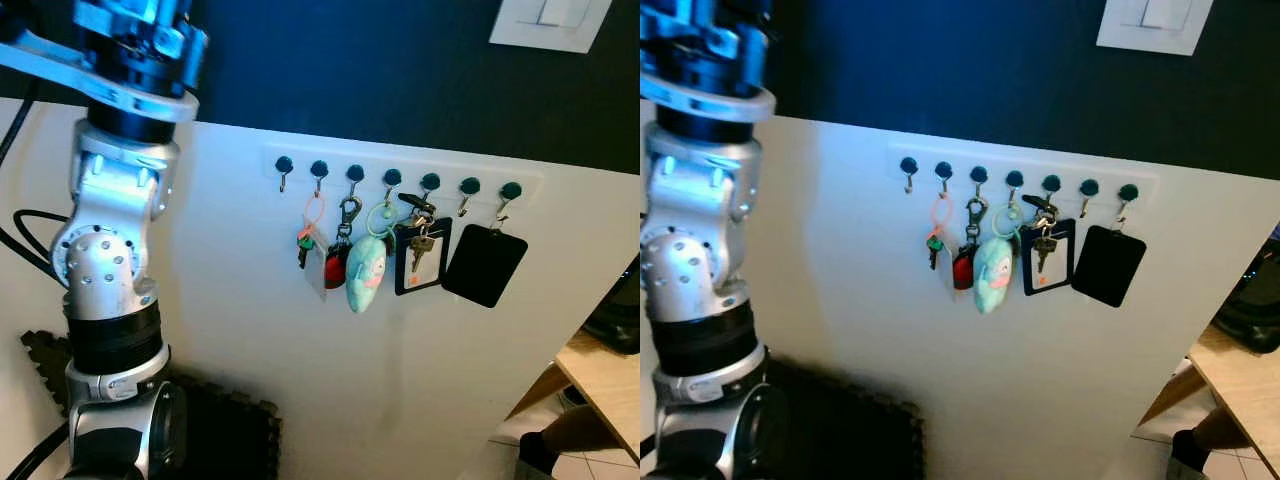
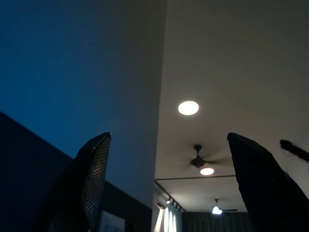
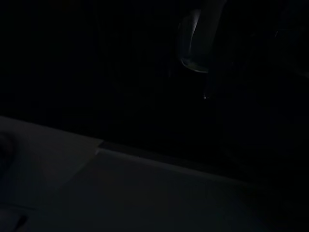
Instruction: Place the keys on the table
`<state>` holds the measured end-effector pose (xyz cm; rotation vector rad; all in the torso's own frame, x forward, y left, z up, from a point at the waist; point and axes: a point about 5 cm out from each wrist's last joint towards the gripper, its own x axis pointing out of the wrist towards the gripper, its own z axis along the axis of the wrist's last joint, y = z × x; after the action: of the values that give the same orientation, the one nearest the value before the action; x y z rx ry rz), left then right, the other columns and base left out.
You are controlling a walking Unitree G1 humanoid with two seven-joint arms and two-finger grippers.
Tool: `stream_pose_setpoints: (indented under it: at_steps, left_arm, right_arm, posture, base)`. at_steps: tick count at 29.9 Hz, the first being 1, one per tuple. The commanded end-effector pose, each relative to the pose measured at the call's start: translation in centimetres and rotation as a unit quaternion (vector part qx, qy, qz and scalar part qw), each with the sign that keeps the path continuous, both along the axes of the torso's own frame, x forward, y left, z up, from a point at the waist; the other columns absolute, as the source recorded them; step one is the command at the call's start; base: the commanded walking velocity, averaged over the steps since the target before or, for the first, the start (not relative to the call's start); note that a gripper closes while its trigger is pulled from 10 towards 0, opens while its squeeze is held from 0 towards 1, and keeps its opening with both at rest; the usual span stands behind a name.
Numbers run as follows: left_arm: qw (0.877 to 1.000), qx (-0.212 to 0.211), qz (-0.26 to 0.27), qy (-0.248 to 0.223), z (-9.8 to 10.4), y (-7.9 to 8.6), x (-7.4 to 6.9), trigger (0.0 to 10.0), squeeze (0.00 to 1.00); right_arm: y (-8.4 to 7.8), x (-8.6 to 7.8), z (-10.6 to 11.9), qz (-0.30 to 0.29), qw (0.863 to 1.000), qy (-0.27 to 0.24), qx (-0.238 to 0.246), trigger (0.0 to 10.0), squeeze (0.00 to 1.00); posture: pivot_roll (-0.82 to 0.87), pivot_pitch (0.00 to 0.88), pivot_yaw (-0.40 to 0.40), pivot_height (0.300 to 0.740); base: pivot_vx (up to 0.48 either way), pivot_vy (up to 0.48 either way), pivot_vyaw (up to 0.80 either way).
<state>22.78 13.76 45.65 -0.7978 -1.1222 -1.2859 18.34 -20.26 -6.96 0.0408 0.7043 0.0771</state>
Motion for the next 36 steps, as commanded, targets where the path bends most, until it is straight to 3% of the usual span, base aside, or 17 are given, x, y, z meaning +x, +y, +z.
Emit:
stream_pose_setpoints:
  at_steps: [1, 8, 12, 16, 23, 29, 33, 35, 36]
  left_arm:
    - [1.0, -0.003, -0.013, -0.026, 0.7, -0.2, -1.2, 10.0, 0.0]
    - [0.999, -0.009, -0.028, -0.015, 1.0, -0.7, -0.7, 10.0, 0.0]
    - [0.99, -0.081, -0.115, 0.032, 1.2, -1.3, 1.3, 10.0, 0.0]
    - [0.98, -0.106, -0.16, 0.046, 1.3, -1.1, 2.0, 10.0, 0.0]
    - [0.979, -0.103, -0.164, 0.066, 0.3, -1.1, 3.5, 10.0, 0.0]
    - [0.966, -0.142, -0.207, 0.058, -0.5, -0.4, 4.8, 10.0, 0.0]
    - [0.968, -0.135, -0.204, 0.058, -0.7, -0.4, 5.1, 10.0, 0.0]
    - [0.97, -0.129, -0.19, 0.076, -1.6, -0.5, 6.4, 10.0, 0.0]
    - [0.97, -0.129, -0.19, 0.076, -1.6, -0.5, 6.4, 10.0, 0.0]
  right_arm:
    - [-0.2, -0.4, -0.1, -0.001, 1.0, 0.002, -0.002, 10.0, 0.0]
    - [-0.3, -0.7, -0.2, -0.002, 1.0, 0.005, -0.002, 10.0, 0.0]
    - [-0.4, -0.9, -0.3, 0.004, 1.0, 0.01, -0.004, 10.0, 0.0]
    - [-0.3, -0.9, -0.4, 0.004, 1.0, 0.01, -0.005, 10.0, 0.0]
    - [-0.3, -1.0, -0.5, 0.001, 1.0, 0.014, -0.005, 10.0, 0.0]
    - [-0.3, -1.3, -0.7, 0.0, 1.0, 0.025, -0.006, 10.0, 0.0]
    - [-0.3, -1.3, -0.7, 0.0, 1.0, 0.025, -0.007, 10.0, 0.0]
    - [-0.4, -1.4, -0.8, 0.001, 1.0, 0.029, -0.008, 10.0, 0.0]
    - [-0.4, -1.4, -0.8, 0.001, 1.0, 0.029, -0.008, 10.0, 0.0]
  posture:
    - [0.06, 0.113, -0.064, 0.74]
    - [0.06, 0.116, -0.063, 0.74]
    - [0.06, 0.117, -0.059, 0.74]
    - [0.06, 0.115, -0.054, 0.74]
    - [0.06, 0.115, -0.053, 0.74]
    - [0.06, 0.112, -0.055, 0.74]
    - [0.06, 0.11, -0.056, 0.74]
    - [0.06, 0.11, -0.059, 0.74]
    - [0.06, 0.11, -0.059, 0.74]
  base:
    - [0.0, 0.0, 0.0]
    - [0.0, 0.0, 0.0]
    - [0.0, 0.0, 0.0]
    - [0.0, 0.0, 0.0]
    - [0.0, 0.0, 0.0]
    - [0.0, 0.0, 0.0]
    - [0.0, 0.0, 0.0]
    - [0.0, 0.0, 0.0]
    - [0.0, 0.0, 0.0]
